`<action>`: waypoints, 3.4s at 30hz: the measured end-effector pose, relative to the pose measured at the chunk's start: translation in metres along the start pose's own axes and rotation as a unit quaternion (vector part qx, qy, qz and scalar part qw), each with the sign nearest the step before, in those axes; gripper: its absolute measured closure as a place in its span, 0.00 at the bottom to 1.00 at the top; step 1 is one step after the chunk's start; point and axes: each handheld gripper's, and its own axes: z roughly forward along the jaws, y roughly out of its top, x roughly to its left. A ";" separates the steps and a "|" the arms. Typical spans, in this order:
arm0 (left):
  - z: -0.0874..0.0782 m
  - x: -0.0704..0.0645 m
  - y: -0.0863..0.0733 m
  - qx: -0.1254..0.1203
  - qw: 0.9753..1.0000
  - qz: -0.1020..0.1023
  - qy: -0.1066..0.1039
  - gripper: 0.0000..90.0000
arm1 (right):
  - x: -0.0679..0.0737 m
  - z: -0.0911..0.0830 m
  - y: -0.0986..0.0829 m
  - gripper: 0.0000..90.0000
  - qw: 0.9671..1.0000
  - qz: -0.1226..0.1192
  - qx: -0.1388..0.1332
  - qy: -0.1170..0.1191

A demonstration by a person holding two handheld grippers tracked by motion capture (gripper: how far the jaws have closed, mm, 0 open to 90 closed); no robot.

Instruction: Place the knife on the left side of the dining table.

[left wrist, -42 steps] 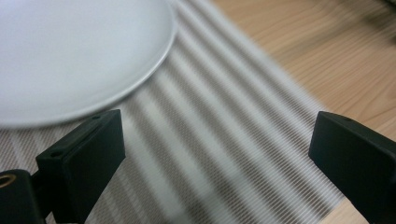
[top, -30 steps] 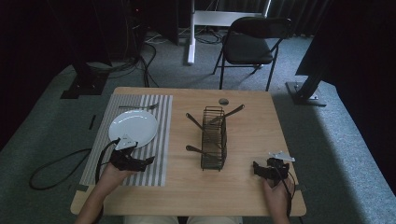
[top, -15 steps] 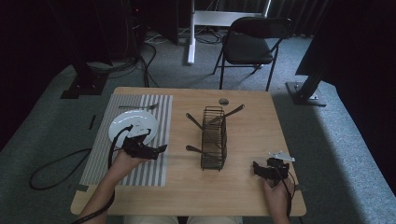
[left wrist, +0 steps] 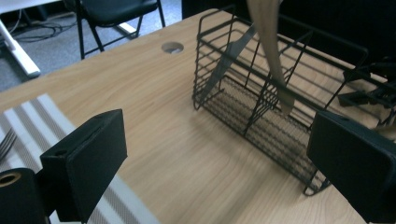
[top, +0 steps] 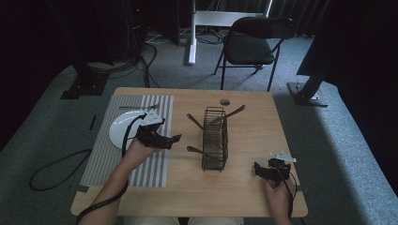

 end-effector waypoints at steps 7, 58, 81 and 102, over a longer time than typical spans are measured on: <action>0.010 -0.005 0.021 -0.006 1.000 0.011 -0.004 0.06 | 0.000 0.000 0.000 0.13 1.000 0.000 0.000 0.000; 0.070 -0.046 0.071 -0.075 0.987 0.010 -0.145 0.93 | 0.000 0.000 0.000 0.13 1.000 -0.001 -0.001 0.000; 0.087 -0.062 0.094 -0.108 0.981 0.025 -0.162 0.93 | 0.000 0.000 0.000 0.13 1.000 0.001 -0.001 -0.001; 0.006 -0.072 0.143 -0.149 0.978 0.050 -0.135 0.93 | 0.000 0.000 0.000 0.13 1.000 0.001 0.000 0.000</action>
